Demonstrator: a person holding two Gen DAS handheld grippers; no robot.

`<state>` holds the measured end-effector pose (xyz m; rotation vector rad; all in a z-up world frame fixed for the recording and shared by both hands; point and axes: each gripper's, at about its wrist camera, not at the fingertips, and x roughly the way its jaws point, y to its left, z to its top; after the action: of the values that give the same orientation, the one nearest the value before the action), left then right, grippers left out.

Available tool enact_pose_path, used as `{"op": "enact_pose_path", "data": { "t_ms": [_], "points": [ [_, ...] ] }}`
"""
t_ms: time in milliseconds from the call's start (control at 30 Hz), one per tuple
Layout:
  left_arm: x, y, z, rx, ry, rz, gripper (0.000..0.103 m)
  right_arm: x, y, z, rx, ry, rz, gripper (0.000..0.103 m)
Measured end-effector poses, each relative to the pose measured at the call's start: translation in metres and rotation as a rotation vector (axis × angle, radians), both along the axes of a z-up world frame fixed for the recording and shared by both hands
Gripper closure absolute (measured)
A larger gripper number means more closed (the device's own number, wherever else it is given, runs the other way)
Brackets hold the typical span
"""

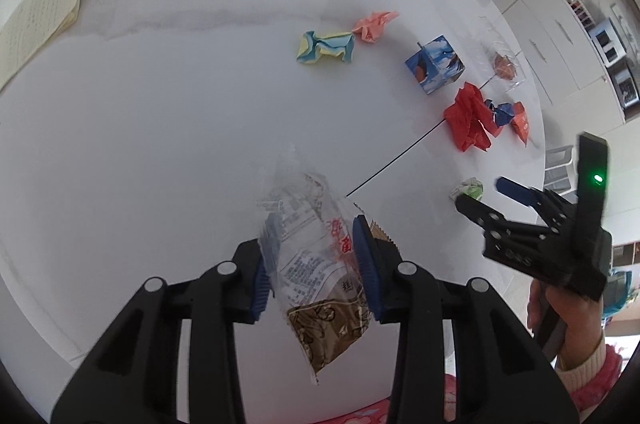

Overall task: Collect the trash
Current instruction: 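Grasp the snack wrapper with the left gripper while the right gripper grasps the green crumpled paper, then drop the green paper and snack wrapper into the wastebasket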

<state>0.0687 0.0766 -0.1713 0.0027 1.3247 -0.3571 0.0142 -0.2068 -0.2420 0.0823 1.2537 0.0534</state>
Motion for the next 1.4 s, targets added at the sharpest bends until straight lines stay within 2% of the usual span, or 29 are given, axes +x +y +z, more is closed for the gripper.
{"op": "enact_pose_path", "data": {
  "t_ms": [33, 100, 133, 300, 467, 633, 733, 933, 967, 1100, 1200, 1267, 1400],
  "points": [
    [0.003, -0.002, 0.0, 0.003, -0.005, -0.008, 0.066, 0.001, 0.0, -0.004, -0.006, 0.018, -0.005, 0.047],
    [0.003, -0.002, 0.002, 0.004, -0.008, -0.022, 0.066, 0.0, -0.002, -0.004, -0.01, 0.018, -0.014, 0.066],
    [0.003, -0.005, 0.003, 0.007, -0.013, -0.035, 0.066, -0.002, -0.003, -0.002, -0.009, 0.016, -0.014, 0.069],
    [-0.001, -0.023, 0.009, -0.008, -0.019, -0.108, 0.066, -0.025, -0.024, 0.021, 0.009, -0.023, -0.057, 0.069],
    [-0.017, -0.08, 0.021, -0.051, -0.035, -0.268, 0.066, -0.072, -0.072, 0.056, -0.008, -0.082, -0.153, 0.069],
    [-0.05, -0.173, 0.027, -0.091, -0.028, -0.482, 0.066, -0.128, -0.139, 0.079, -0.05, -0.116, -0.283, 0.069],
    [-0.074, -0.235, 0.021, -0.101, -0.013, -0.594, 0.066, -0.163, -0.182, 0.088, -0.071, -0.117, -0.352, 0.069],
    [-0.12, -0.343, -0.013, -0.109, 0.075, -0.715, 0.063, -0.215, -0.258, 0.091, -0.075, -0.11, -0.428, 0.069],
    [-0.126, -0.357, -0.019, -0.114, 0.085, -0.724, 0.056, -0.221, -0.27, 0.09, -0.067, -0.111, -0.434, 0.069],
    [-0.141, -0.4, -0.036, -0.066, 0.075, -0.715, 0.04, -0.234, -0.302, 0.084, -0.048, -0.103, -0.43, 0.069],
    [-0.143, -0.409, -0.033, -0.052, 0.059, -0.673, 0.033, -0.235, -0.319, 0.077, -0.025, -0.103, -0.402, 0.069],
    [-0.141, -0.408, -0.026, -0.057, 0.039, -0.621, 0.019, -0.231, -0.327, 0.071, -0.004, -0.099, -0.374, 0.069],
    [-0.14, -0.395, -0.008, -0.053, 0.007, -0.548, 0.017, -0.224, -0.331, 0.066, 0.021, -0.102, -0.312, 0.068]
  ]
}}
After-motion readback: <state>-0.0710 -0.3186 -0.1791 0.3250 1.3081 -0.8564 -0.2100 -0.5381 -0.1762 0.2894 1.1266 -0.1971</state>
